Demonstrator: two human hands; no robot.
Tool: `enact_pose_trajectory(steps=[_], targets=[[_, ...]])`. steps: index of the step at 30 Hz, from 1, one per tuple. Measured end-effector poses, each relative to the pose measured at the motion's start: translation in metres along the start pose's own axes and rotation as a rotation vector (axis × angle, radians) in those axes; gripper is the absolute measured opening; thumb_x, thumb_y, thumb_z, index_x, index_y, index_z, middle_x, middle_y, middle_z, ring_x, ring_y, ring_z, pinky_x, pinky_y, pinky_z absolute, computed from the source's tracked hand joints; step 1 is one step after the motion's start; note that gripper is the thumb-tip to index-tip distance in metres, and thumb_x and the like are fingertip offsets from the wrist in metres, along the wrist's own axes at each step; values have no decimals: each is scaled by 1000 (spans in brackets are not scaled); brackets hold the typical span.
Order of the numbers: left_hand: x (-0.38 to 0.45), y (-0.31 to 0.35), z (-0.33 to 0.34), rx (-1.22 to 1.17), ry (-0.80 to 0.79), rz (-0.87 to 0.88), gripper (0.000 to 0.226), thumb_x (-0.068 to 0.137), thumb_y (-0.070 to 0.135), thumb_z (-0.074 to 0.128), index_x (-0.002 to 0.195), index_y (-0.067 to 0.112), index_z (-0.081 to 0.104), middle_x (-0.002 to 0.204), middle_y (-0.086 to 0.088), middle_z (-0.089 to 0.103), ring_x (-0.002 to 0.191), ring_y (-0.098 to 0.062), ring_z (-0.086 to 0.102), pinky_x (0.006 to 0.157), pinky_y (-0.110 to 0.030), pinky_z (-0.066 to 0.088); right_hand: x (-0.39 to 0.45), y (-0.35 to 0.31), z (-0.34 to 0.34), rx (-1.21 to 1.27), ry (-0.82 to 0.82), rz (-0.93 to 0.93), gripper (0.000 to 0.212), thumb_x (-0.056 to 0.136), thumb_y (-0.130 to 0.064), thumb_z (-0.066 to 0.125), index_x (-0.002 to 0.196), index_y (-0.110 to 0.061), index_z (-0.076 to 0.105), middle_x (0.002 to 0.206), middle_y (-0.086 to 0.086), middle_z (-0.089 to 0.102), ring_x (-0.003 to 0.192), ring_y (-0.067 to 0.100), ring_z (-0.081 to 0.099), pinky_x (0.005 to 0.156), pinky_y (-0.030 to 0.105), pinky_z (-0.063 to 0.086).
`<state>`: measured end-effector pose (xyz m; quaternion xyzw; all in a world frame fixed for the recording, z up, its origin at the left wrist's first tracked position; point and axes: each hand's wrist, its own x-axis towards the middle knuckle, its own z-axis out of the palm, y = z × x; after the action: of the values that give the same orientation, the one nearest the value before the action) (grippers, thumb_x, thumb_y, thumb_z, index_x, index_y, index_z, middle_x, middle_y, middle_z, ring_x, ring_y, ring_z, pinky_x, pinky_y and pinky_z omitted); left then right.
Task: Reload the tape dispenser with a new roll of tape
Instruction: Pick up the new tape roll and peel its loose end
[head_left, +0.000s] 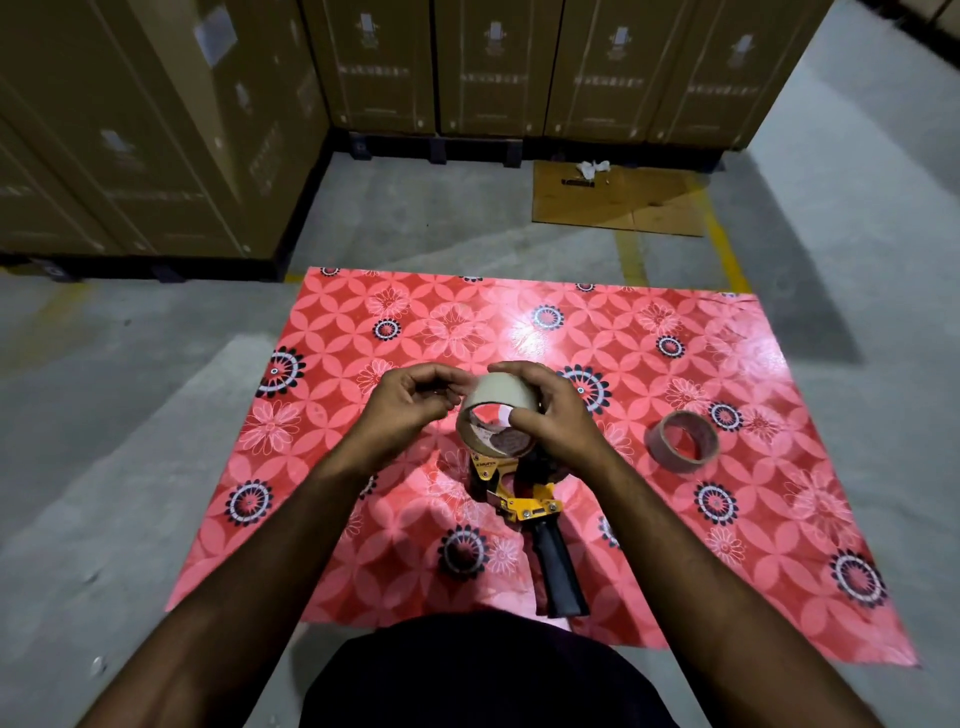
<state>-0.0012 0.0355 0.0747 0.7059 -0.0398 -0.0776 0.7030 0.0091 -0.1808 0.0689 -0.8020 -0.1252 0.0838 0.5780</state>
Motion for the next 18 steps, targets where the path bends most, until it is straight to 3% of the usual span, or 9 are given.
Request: enact_pose_trajectory(steps=[4, 8, 10, 15, 18], targets=[[1, -1, -3, 172, 54, 68, 15, 85, 4, 74, 98, 13, 76, 98, -1, 74, 96, -17, 70, 84, -29, 56, 3, 3, -2, 130, -24, 49, 49, 77, -17, 63, 125, -22, 66, 125, 1, 65, 113, 22, 63, 92, 49, 55], [7, -5, -2, 223, 120, 136, 6, 91, 11, 70, 93, 14, 73, 106, -1, 68, 101, -19, 66, 88, -35, 55, 3, 3, 1, 243, -25, 71, 27, 97, -11, 62, 124, -13, 65, 119, 14, 65, 102, 26, 67, 81, 33, 57], [7, -6, 5, 165, 93, 115, 6, 96, 12, 62, 95, 13, 69, 104, -4, 70, 100, -22, 66, 88, -36, 54, 3, 5, 4, 262, -26, 84, 22, 101, -17, 57, 120, -12, 67, 112, 13, 66, 90, 30, 66, 76, 37, 58], [4, -11, 25, 282, 253, 106, 10, 101, 18, 54, 95, 18, 62, 85, 6, 68, 76, -8, 62, 69, -23, 49, 2, 5, 11, 476, -26, 283, 30, 105, -15, 48, 123, 5, 62, 103, 21, 62, 64, 15, 65, 59, 27, 52], [3, -21, 35, 355, 364, 75, 13, 103, 23, 50, 94, 20, 58, 80, 7, 67, 66, -2, 58, 61, -23, 47, 1, 4, 13, 537, -17, 361, 28, 105, -18, 49, 121, 0, 64, 110, 23, 64, 62, 18, 68, 55, 27, 54]])
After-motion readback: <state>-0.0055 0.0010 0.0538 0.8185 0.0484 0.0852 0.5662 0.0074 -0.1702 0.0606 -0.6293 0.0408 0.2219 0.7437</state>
